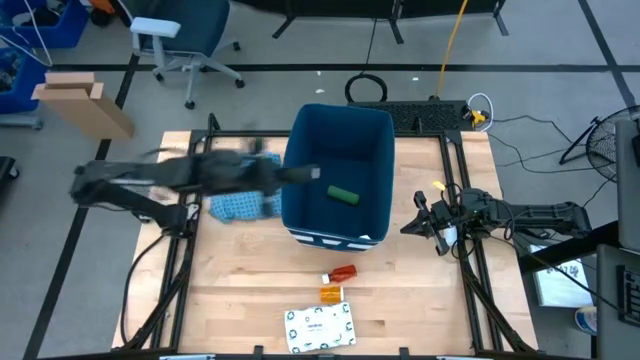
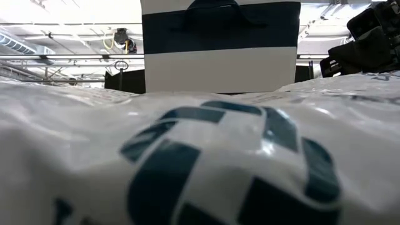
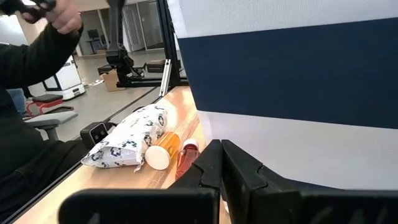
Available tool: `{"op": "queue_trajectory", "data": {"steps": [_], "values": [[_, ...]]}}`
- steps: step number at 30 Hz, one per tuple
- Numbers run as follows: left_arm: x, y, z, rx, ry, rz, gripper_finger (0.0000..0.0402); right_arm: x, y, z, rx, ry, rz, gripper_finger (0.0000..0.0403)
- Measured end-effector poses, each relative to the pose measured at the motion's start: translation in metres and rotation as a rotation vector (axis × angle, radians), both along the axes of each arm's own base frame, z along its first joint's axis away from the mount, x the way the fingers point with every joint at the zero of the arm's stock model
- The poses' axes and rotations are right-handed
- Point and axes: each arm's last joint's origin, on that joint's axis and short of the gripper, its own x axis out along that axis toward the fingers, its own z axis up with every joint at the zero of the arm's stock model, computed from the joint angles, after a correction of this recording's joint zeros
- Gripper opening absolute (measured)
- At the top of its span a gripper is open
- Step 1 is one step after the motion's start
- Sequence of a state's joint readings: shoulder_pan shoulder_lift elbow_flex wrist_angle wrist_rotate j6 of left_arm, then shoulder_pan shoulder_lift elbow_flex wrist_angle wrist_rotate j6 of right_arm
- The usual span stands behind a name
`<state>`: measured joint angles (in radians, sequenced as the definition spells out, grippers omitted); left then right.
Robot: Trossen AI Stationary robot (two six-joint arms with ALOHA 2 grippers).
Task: Pick & place medical supplies in basket/bin
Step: Put the black bandage into the blue bin
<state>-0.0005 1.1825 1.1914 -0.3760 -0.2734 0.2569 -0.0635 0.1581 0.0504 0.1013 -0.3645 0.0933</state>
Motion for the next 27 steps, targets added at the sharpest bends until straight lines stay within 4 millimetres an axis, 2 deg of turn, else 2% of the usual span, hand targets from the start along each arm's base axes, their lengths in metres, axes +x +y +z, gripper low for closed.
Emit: {"op": "queue_trajectory", "data": {"steps": [3,6,8,11,18,24,27], "values": [[0.053,0.023,-0.005,0.021,0.117,-0.016,0.0078,0.0,0.0,0.0,0.0,0.0,0.0,0.0],[0.098,0.042,-0.022,-0.026,0.21,-0.067,0.0078,0.0,0.0,0.0,0.0,0.0,0.003,0.0],[0.122,0.051,-0.042,-0.071,0.27,-0.119,0.0078,0.0,0.0,0.0,0.0,0.0,0.003,0.0],[0.147,0.058,-0.07,-0.124,0.328,-0.174,0.0078,0.0,0.0,0.0,0.0,0.0,0.005,0.0],[0.171,0.062,-0.13,-0.176,0.484,-0.184,0.0078,0.0,0.0,0.0,-0.003,-0.001,0.007,0.0],[0.181,0.063,-0.161,-0.194,0.556,-0.194,0.0078,0.0,0.0,0.0,-0.001,0.0,0.007,0.0],[0.182,0.063,-0.169,-0.203,0.577,-0.2,0.0078,0.0,0.0,0.0,-0.001,0.0,0.006,0.0]]}}
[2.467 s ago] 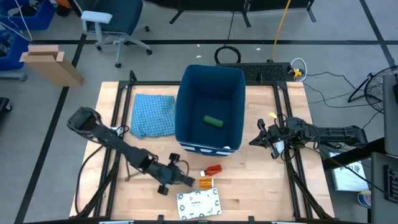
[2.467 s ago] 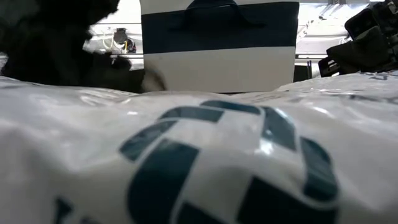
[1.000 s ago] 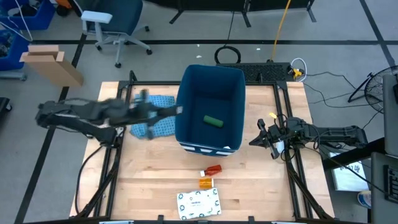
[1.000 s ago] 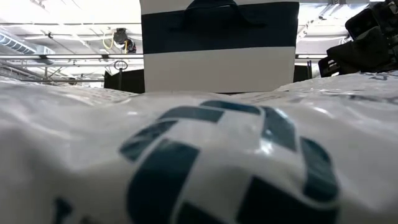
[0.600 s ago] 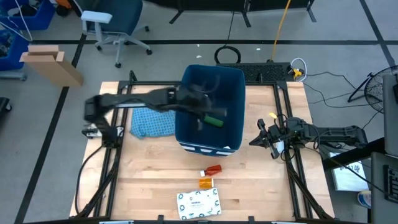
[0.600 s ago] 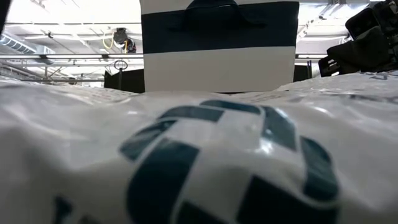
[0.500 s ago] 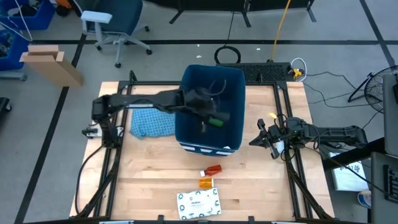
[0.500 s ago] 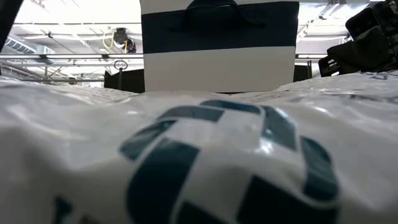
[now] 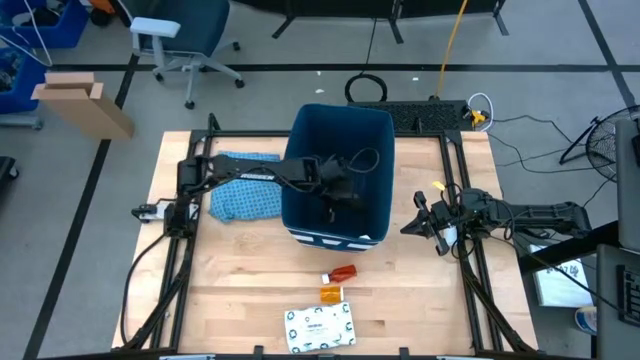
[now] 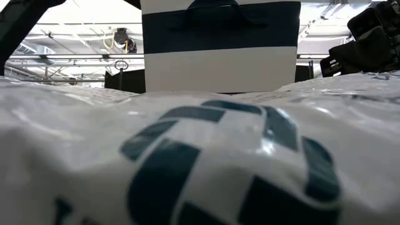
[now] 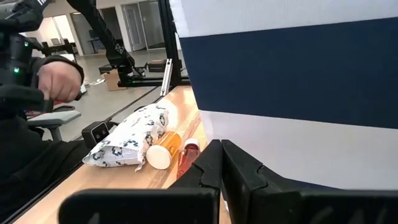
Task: Pick & place medical supplies in basket/bin
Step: Put the black bandage into the blue bin, then put the orange medicine bottle into the blue bin
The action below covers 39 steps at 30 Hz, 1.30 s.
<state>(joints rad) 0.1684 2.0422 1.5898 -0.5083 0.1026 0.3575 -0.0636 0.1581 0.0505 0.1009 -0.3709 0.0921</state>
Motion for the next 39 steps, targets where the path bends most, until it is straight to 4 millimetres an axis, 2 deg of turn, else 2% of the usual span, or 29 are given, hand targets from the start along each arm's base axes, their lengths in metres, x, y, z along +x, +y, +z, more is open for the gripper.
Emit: {"op": "queue_trajectory", "data": {"steps": [3,7,12,16,19,21,24,26,29,32,33,39], "values": [[0.0,0.0,0.002,0.008,-0.01,-0.001,0.0107,0.0,0.0,0.0,0.0,0.0,0.0,0.0],[-0.004,-0.001,0.019,0.007,-0.052,0.001,0.018,0.0,0.0,0.0,-0.002,-0.001,0.0,0.0],[-0.017,-0.002,0.061,0.046,-0.162,0.016,0.0278,0.0,0.0,0.0,-0.01,-0.004,0.0,0.0],[-0.042,-0.009,0.113,0.095,-0.285,-0.022,0.0329,0.0,0.0,0.0,-0.017,-0.005,0.0,0.0],[-0.074,-0.021,0.161,0.113,-0.406,-0.043,0.0338,0.0,0.0,0.0,-0.022,-0.007,0.001,0.0],[-0.098,-0.029,0.185,0.107,-0.45,-0.048,0.0329,0.0,0.0,0.0,-0.024,-0.008,0.001,0.0],[-0.135,-0.04,0.211,0.08,-0.471,-0.036,0.0288,0.0,0.0,0.0,-0.024,-0.007,0.0,0.0],[-0.158,-0.048,0.218,0.052,-0.484,-0.032,0.0242,0.0,0.0,0.0,-0.024,-0.007,0.0,0.0],[-0.185,-0.062,0.204,0.024,-0.473,-0.066,0.0151,0.0,0.0,0.0,-0.021,-0.006,0.0,0.0],[-0.206,-0.074,0.161,-0.019,-0.501,-0.085,0.0046,0.0,0.0,0.001,-0.021,-0.021,-0.001,0.0],[-0.211,-0.077,0.144,-0.035,-0.534,-0.085,0.0024,0.0,0.0,0.002,-0.015,-0.028,-0.002,0.0],[-0.242,-0.087,0.059,-0.131,-0.814,-0.033,0.0008,0.0,0.0,0.005,-0.003,-0.053,-0.002,0.0]]}}
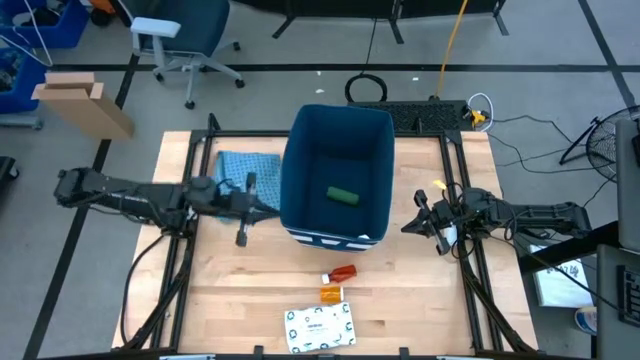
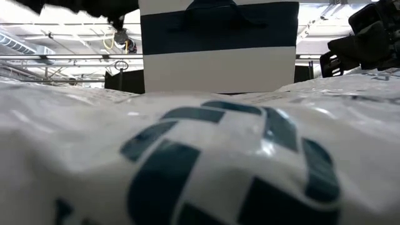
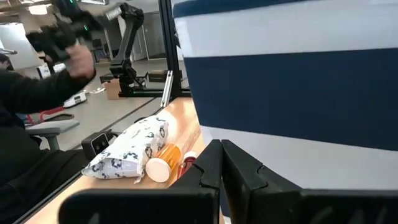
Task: Pick & place medical supplies in basket/bin
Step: Put the orange medicine bottle into the blue bin
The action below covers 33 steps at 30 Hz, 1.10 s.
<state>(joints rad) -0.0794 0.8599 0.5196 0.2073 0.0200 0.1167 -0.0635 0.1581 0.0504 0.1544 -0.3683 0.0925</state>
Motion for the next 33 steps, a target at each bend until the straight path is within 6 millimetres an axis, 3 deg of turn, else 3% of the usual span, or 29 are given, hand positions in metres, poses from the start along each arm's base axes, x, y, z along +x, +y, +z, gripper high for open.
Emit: {"op": "queue_trajectory", "data": {"steps": [3,6,9,14,18,21,26,28,33], "values": [[-0.014,-0.004,-0.037,-0.047,-0.128,0.013,0.0005,0.0,0.001,0.006,-0.015,-0.067,0.004,0.0],[-0.03,-0.006,-0.067,-0.054,-0.24,0.014,0.0008,-0.002,0.005,0.021,-0.079,-0.245,0.032,0.0],[-0.047,-0.003,-0.086,-0.06,-0.33,0.053,0.0005,-0.003,0.009,0.026,-0.133,-0.295,0.014,0.0],[-0.035,0.005,-0.075,-0.051,-0.243,0.178,0.0003,-0.005,0.01,0.047,-0.161,-0.236,-0.055,0.0],[-0.02,0.008,-0.069,-0.022,-0.019,0.173,0.0003,0.0,0.011,0.041,-0.13,-0.149,-0.062,0.0],[-0.011,0.007,-0.042,-0.012,-0.024,0.168,0.0002,0.005,0.011,0.04,-0.104,-0.114,-0.063,0.0],[-0.004,0.003,-0.023,0.007,0.065,0.155,0.0002,0.012,0.011,0.037,-0.096,-0.056,-0.082,0.0],[-0.002,-0.001,-0.021,0.004,0.063,0.144,0.0002,0.014,0.014,0.05,-0.101,-0.068,-0.06,0.0],[-0.004,-0.011,-0.045,0.031,0.053,0.118,0.0002,0.021,0.032,0.098,-0.148,-0.039,0.075,0.0]]}}
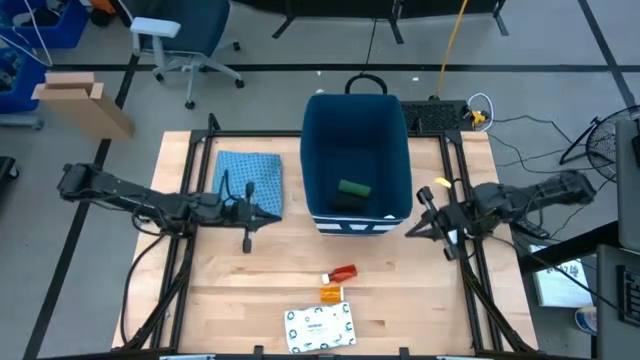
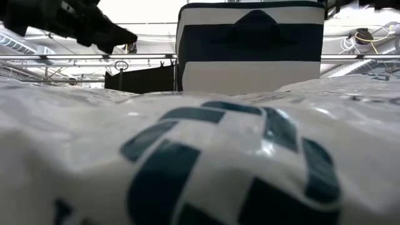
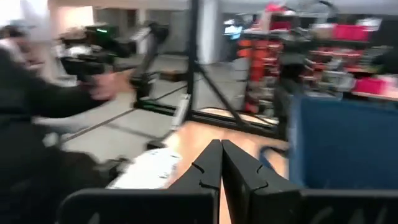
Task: Pick & place medical supplies in basket/bin
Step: Put the orange medicine bottle into the blue bin
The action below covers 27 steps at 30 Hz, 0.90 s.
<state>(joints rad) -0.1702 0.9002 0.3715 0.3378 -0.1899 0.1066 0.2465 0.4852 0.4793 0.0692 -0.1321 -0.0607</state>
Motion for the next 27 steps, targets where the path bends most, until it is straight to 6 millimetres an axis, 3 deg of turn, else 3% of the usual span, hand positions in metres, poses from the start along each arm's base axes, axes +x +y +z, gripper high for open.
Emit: {"op": "queue_trajectory", "data": {"steps": [5,9,13,16,21,27], "values": [[-0.007,0.002,-0.031,-0.025,-0.026,0.052,0.0002,0.024,0.035,0.036,-0.162,0.127,-0.023,0.0],[-0.013,0.004,-0.041,-0.056,-0.057,0.118,0.0001,0.052,0.074,0.044,-0.31,0.247,-0.045,0.0],[-0.015,0.005,-0.044,-0.078,-0.062,0.153,0.0009,0.084,0.107,0.019,-0.437,0.377,-0.116,0.0003],[-0.015,0.005,-0.044,-0.091,-0.061,0.127,0.0021,0.108,0.12,0.001,-0.445,0.479,-0.152,0.0027],[-0.015,0.004,-0.045,-0.098,-0.052,0.094,0.0024,0.133,0.138,-0.033,-0.464,0.591,-0.179,0.0121],[-0.015,0.003,-0.044,-0.084,-0.057,0.085,0.0004,0.148,0.132,-0.057,-0.45,0.664,-0.198,0.0251]]}}
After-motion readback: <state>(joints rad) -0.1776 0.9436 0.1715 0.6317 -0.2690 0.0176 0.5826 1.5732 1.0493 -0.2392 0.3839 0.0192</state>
